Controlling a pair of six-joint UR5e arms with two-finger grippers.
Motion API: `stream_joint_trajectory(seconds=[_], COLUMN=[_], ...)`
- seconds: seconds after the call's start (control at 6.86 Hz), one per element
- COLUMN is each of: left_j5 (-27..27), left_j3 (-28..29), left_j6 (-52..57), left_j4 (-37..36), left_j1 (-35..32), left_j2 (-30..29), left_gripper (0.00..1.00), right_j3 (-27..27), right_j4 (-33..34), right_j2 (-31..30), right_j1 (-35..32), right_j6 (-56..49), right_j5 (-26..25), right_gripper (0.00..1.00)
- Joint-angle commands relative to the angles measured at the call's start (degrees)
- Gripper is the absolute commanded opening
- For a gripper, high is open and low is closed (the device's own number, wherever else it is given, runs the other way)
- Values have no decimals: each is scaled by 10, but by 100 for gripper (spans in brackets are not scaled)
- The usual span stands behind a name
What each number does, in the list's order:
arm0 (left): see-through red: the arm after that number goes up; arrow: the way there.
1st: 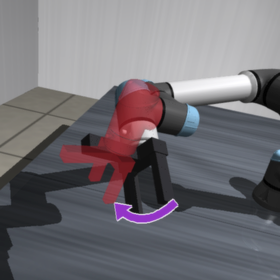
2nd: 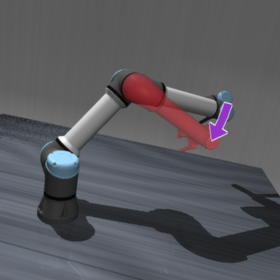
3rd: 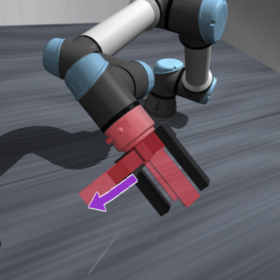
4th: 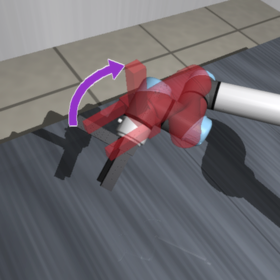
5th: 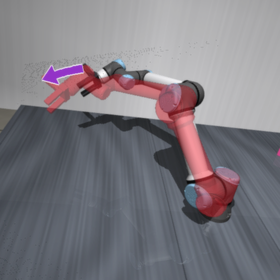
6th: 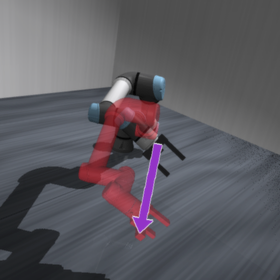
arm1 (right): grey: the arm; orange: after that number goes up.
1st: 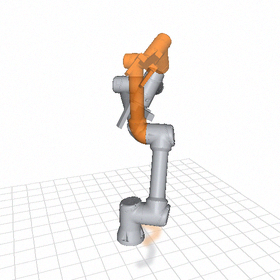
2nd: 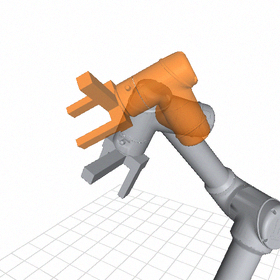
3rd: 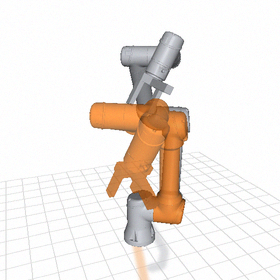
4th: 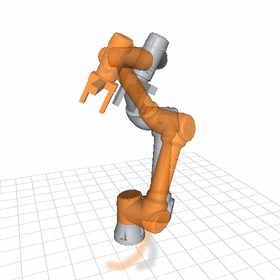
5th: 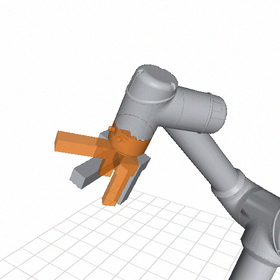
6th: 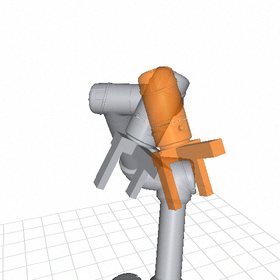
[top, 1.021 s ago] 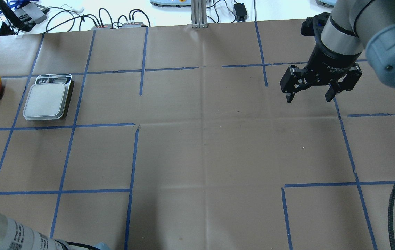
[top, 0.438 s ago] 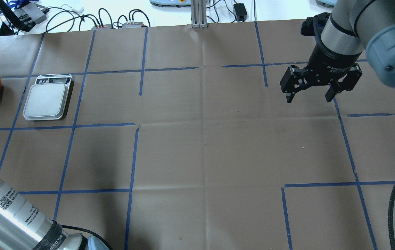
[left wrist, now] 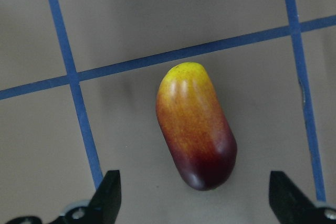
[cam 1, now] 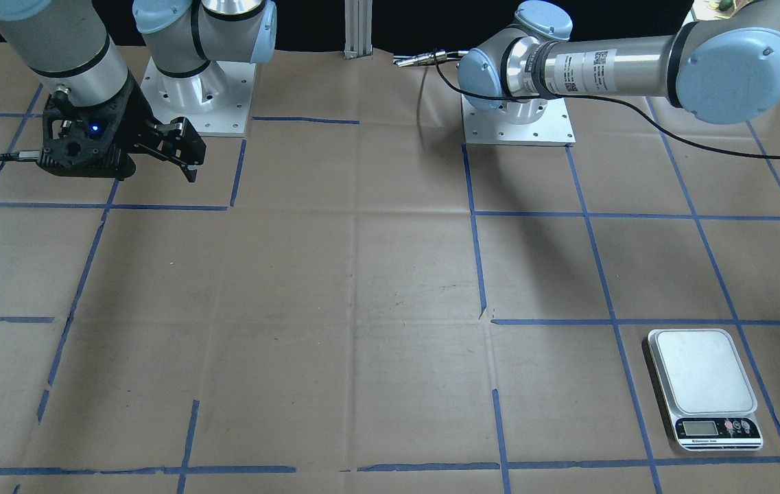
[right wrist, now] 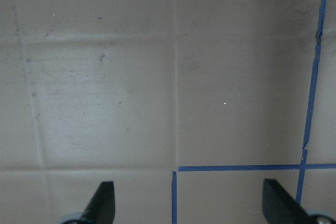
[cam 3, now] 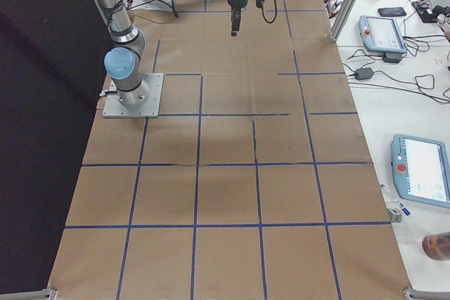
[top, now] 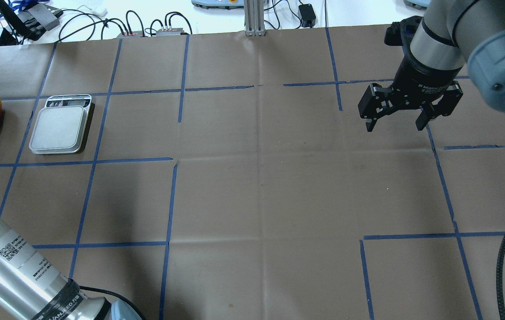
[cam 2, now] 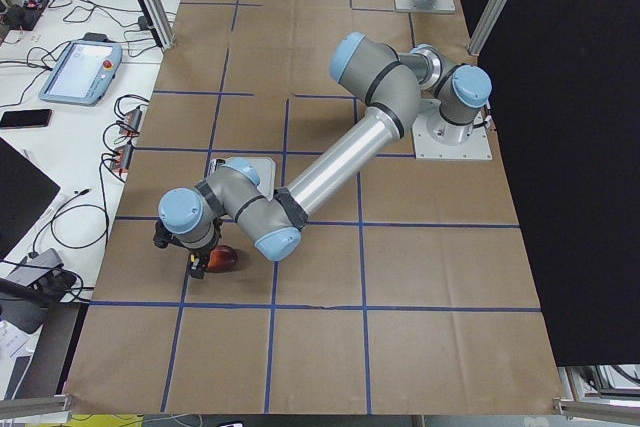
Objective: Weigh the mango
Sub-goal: 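Lower the left gripper over the mango and close on it, then lift the mango with the left gripper and carry it over the white scale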
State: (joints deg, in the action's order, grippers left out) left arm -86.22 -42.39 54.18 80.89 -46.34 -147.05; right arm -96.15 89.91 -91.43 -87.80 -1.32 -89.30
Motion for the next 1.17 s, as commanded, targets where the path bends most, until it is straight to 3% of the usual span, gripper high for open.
stream_joint_trajectory(seconds=[0.0,0.15,0.44,0.88,1.02], left_j5=[-2,-2,0,2,3], left_j3=[6,7,10,10,10], left_j6=[-30,-37,-56,-57,-56], left_j4=[-1,-3,-8,-16,-16], left_j1=[-1,-2,-4,-5,-6], left_j2=[-32,-36,-38,-37,-29], left_gripper=[99,99,87,49,45], right_j3=[0,0,0,0,0], right_j4=[0,0,0,0,0], right_j2=[0,0,0,-1,0], right_j1=[0,0,0,0,0], right_j6=[0,0,0,0,0], right_j5=[0,0,0,0,0], right_gripper=[100,100,100,100,100])
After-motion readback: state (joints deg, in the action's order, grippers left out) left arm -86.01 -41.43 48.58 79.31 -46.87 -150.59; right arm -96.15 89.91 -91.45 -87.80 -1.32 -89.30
